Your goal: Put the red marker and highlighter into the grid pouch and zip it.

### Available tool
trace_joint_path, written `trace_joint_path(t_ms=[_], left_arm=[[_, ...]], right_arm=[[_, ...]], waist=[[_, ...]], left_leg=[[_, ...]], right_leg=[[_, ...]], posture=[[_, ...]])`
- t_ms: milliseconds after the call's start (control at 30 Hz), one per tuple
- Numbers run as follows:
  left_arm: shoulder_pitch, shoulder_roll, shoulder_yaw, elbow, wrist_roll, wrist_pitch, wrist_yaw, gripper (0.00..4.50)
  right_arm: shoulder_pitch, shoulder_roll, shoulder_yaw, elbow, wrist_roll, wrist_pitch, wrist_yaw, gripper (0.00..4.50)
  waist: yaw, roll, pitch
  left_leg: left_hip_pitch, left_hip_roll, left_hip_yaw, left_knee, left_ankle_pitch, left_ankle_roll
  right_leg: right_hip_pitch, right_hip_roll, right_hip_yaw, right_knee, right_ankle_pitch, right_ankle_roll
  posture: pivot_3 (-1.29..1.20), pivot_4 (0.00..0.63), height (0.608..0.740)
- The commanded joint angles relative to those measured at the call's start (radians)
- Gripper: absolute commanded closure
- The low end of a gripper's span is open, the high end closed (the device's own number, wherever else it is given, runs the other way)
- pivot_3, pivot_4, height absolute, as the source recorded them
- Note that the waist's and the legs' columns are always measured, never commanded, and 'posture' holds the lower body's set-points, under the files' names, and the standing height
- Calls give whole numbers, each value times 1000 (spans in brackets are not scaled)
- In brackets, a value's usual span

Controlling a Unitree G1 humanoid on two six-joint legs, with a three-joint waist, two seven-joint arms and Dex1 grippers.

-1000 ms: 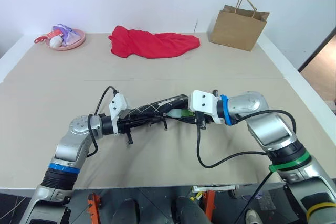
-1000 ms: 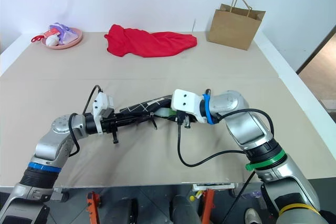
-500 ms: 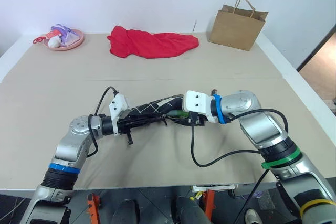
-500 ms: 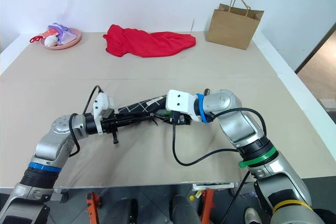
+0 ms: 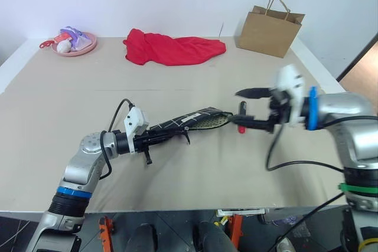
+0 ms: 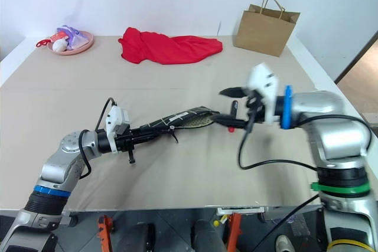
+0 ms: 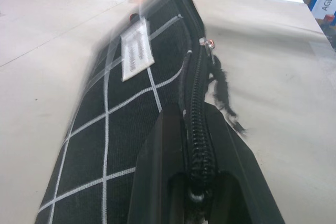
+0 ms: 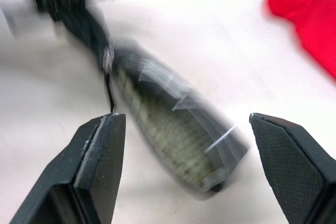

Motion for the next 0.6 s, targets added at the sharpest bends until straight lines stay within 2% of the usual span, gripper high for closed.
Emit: trace_joint_path(t_ms=[33, 133, 200, 267, 433, 600], left_arm=[[6, 7, 16, -44, -14, -5, 5, 4500], [10, 10, 18, -49, -17, -1, 6, 4500], [10, 11, 18, -50, -18, 1, 7, 4500], [9, 12, 17, -50, -19, 2, 9, 4500], [7, 15, 17, -51, -22, 5, 9, 4500], [9, 17, 19, -54, -23, 8, 18, 4500]], right_arm=[[50, -35, -57, 24, -2, 48, -85, 418], [67, -5, -7, 105, -108, 101, -273, 418], [45, 73, 3, 162, -155, 154, -429, 418], [36, 139, 8, 184, -177, 186, -525, 418], [4, 282, -11, 172, -164, 268, -665, 418], [-44, 340, -30, 185, -149, 309, -733, 418]], waist=[[-1, 0, 0], [-3, 0, 0], [-7, 0, 0], [-12, 0, 0], [-12, 1, 0], [-13, 1, 0]], left_leg=[[0, 0, 0, 0, 0, 0], [2, 1, 0, 0, 1, 1], [3, 1, 1, 0, 2, 2], [3, 1, 2, 0, 3, 2], [2, 0, 2, -1, 3, 2], [0, 0, 2, -1, 3, 2]], right_leg=[[0, 0, 0, 0, 0, 1], [1, 1, 1, 0, -1, 4], [1, 1, 2, 0, 0, 5], [0, 1, 2, 1, 1, 5], [-1, 1, 3, 1, 1, 6], [-2, 0, 3, 0, 1, 6]], posture=[[0, 150, 740], [0, 150, 740], [0, 150, 740], [0, 150, 740], [0, 150, 740], [0, 150, 740]])
